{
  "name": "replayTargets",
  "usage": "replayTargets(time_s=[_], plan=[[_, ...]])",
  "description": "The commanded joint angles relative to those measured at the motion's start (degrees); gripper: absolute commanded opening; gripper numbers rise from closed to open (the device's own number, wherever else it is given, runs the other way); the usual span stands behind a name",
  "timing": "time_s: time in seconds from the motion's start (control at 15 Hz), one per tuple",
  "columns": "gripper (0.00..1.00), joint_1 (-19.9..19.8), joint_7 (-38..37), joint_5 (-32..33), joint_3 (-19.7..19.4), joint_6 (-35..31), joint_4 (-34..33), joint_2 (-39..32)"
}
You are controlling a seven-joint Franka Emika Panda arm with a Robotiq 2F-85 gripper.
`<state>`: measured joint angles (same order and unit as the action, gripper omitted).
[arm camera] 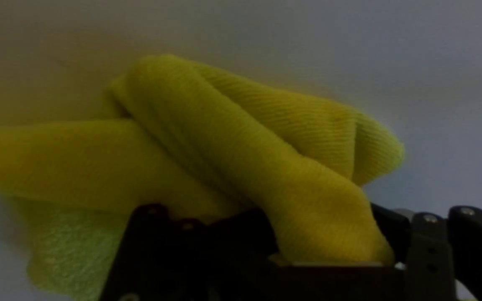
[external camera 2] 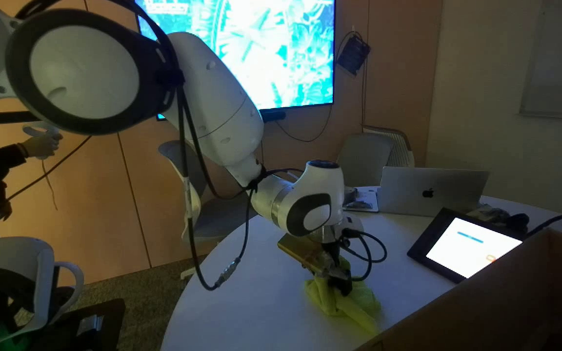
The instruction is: Put the marker on the towel, then fold the towel, and then put the towel in the box
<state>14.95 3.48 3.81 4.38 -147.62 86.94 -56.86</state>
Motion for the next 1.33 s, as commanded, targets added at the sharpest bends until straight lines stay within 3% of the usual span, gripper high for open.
replayTargets(time_s=[0.0,0.4,0.73,0.93,1.27], plan=[[0.02,0.3,-1.8,1.8,-1.3,-0.6,5.4,3.7],[0.07,1.9,-5.8,4.0,-4.6,-3.9,14.9,11.2],[0.06,6.7,-13.6,9.9,-10.8,-11.7,25.4,21.1],[0.06,11.2,-20.6,15.1,-17.0,-15.7,30.8,27.0],[0.07,20.1,-37.3,27.9,-31.2,-18.1,36.7,36.5]])
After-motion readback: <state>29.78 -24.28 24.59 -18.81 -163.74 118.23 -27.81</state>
